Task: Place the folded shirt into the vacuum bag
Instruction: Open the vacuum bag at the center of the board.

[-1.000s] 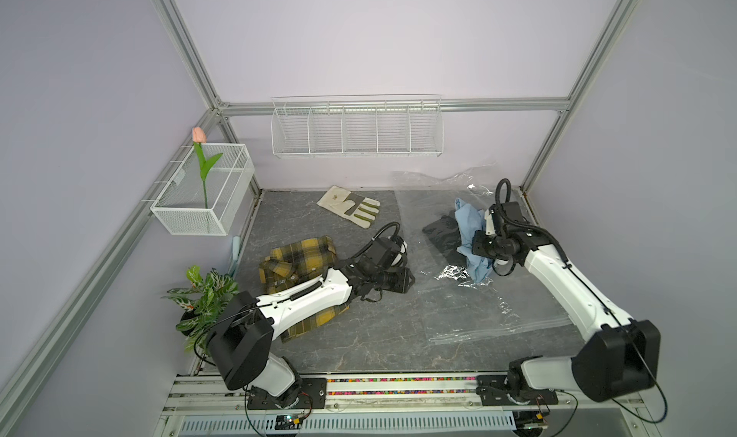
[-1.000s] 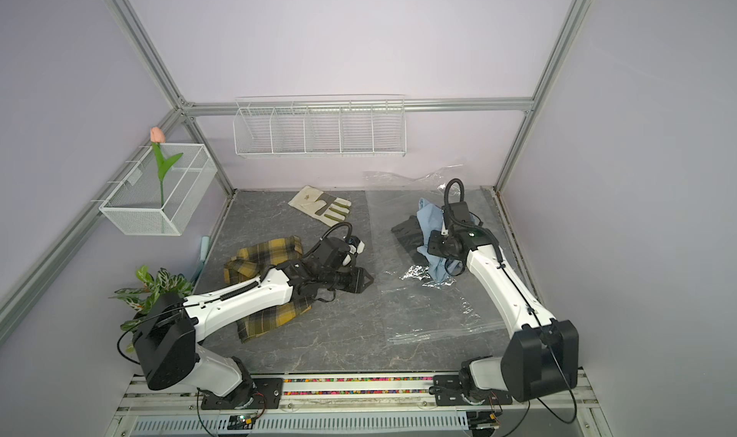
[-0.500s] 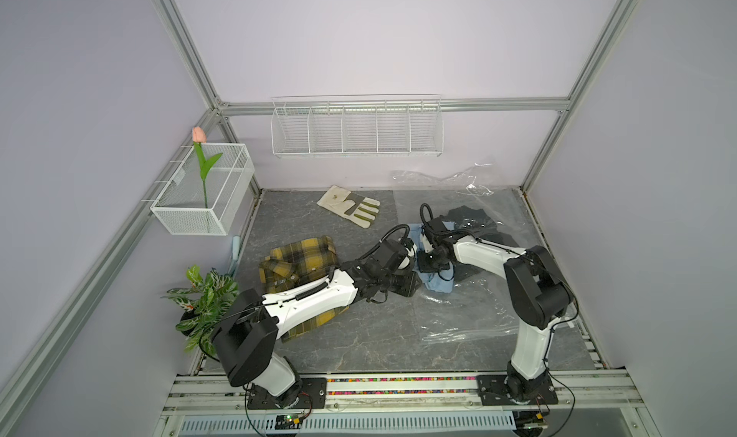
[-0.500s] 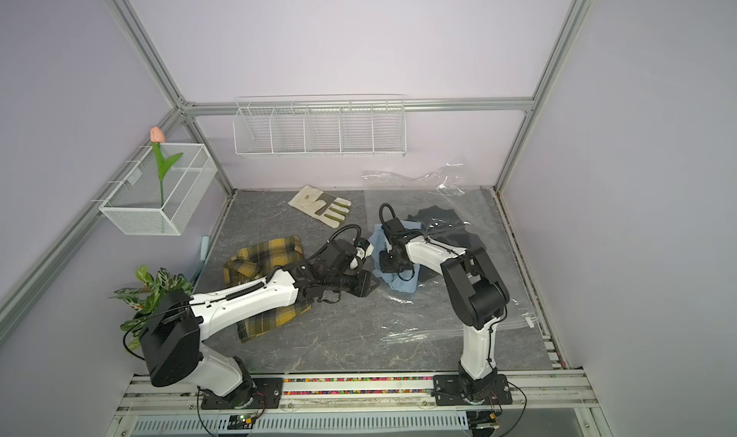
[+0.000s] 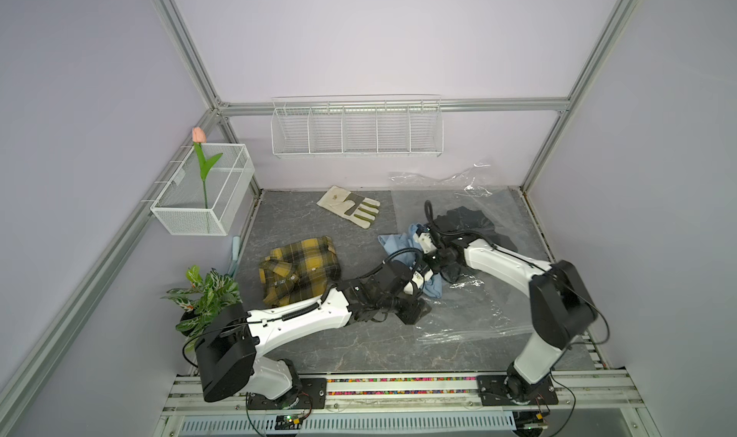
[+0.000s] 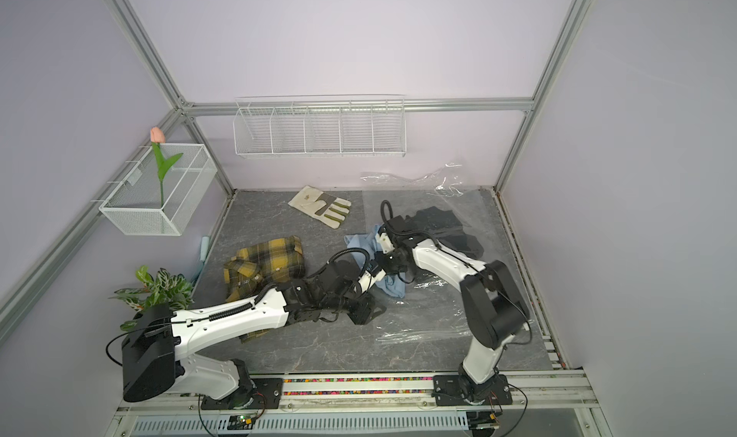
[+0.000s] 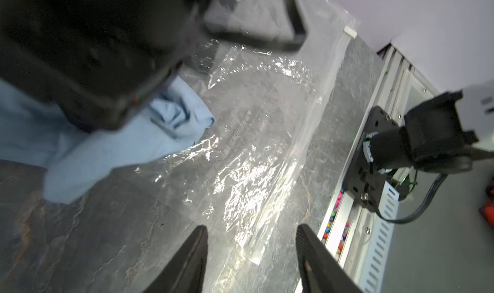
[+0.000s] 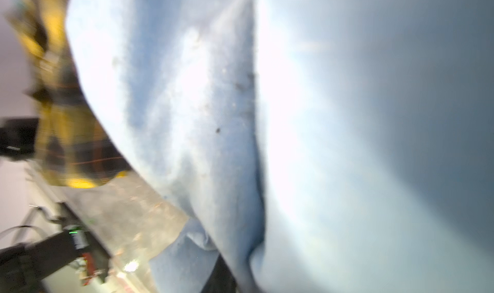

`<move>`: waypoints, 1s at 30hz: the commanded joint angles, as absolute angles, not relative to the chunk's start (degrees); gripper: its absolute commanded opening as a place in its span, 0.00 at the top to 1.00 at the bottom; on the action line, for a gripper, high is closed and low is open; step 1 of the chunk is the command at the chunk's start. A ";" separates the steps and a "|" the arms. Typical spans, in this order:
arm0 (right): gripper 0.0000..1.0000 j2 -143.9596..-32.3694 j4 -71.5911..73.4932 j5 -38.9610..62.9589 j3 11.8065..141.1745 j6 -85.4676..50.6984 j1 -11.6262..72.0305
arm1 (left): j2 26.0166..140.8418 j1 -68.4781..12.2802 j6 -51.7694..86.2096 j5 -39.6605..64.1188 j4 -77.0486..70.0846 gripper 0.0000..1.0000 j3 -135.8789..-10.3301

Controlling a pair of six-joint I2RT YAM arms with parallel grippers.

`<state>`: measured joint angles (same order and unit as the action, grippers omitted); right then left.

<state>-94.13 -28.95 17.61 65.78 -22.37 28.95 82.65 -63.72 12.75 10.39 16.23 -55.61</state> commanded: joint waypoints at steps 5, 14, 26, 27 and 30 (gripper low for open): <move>0.93 -74.52 -34.56 22.87 58.11 -26.96 15.85 | 96.89 -73.01 4.63 5.82 19.94 0.41 -67.55; 0.93 -68.87 -39.74 22.54 58.64 -24.63 1.53 | 114.04 -78.91 1.72 -0.01 26.42 0.36 -82.69; 0.93 -69.00 -41.50 21.70 59.05 -21.92 0.88 | 118.80 -79.10 -0.39 -6.52 24.23 0.42 -83.54; 0.93 -69.28 -41.74 21.63 59.39 -21.65 0.98 | 118.90 -79.10 -0.42 -6.54 23.75 0.44 -83.26; 0.93 -69.86 -42.73 21.02 60.66 -20.59 0.97 | 119.19 -79.10 -0.58 -6.72 23.69 0.50 -83.09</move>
